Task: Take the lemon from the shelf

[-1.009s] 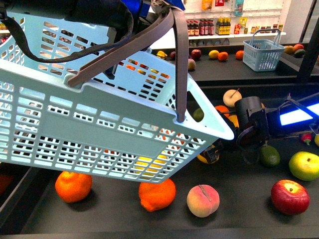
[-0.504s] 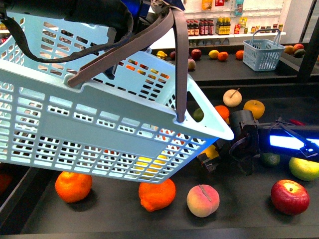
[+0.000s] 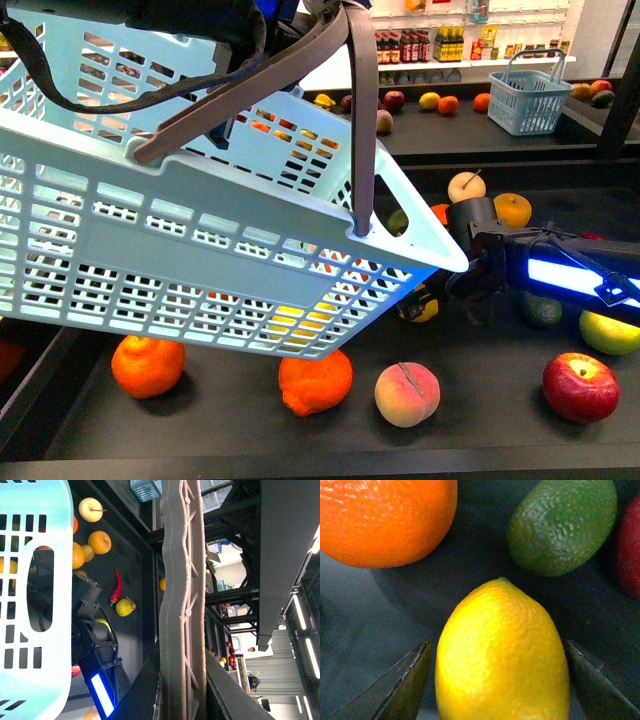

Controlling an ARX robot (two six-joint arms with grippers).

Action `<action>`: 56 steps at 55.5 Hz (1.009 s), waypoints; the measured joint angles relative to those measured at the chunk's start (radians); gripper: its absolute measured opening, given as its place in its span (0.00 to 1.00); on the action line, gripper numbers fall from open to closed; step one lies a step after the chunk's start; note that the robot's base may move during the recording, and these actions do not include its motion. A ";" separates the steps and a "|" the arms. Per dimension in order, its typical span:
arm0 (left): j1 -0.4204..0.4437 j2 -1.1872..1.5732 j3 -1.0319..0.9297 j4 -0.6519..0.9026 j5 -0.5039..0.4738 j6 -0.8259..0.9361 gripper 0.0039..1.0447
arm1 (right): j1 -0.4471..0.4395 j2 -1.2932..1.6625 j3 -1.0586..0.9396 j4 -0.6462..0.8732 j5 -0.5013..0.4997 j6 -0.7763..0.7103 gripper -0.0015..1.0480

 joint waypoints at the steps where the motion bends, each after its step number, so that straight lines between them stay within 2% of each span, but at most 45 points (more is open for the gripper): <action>1: 0.000 0.000 0.000 0.000 0.000 0.000 0.12 | 0.000 0.000 0.000 0.000 0.000 0.000 0.64; 30: 0.000 0.000 0.000 0.000 0.000 0.000 0.12 | -0.010 -0.017 -0.007 -0.016 0.015 0.041 0.60; 44: 0.000 0.000 0.000 0.000 0.000 0.000 0.12 | -0.071 -0.494 -0.655 0.330 0.043 0.118 0.60; 50: 0.000 0.000 0.000 0.000 0.000 0.000 0.12 | -0.110 -0.846 -0.981 0.463 -0.003 0.173 0.60; 56: 0.000 0.000 0.000 0.000 0.000 0.000 0.12 | -0.116 -1.063 -1.187 0.522 -0.056 0.222 0.60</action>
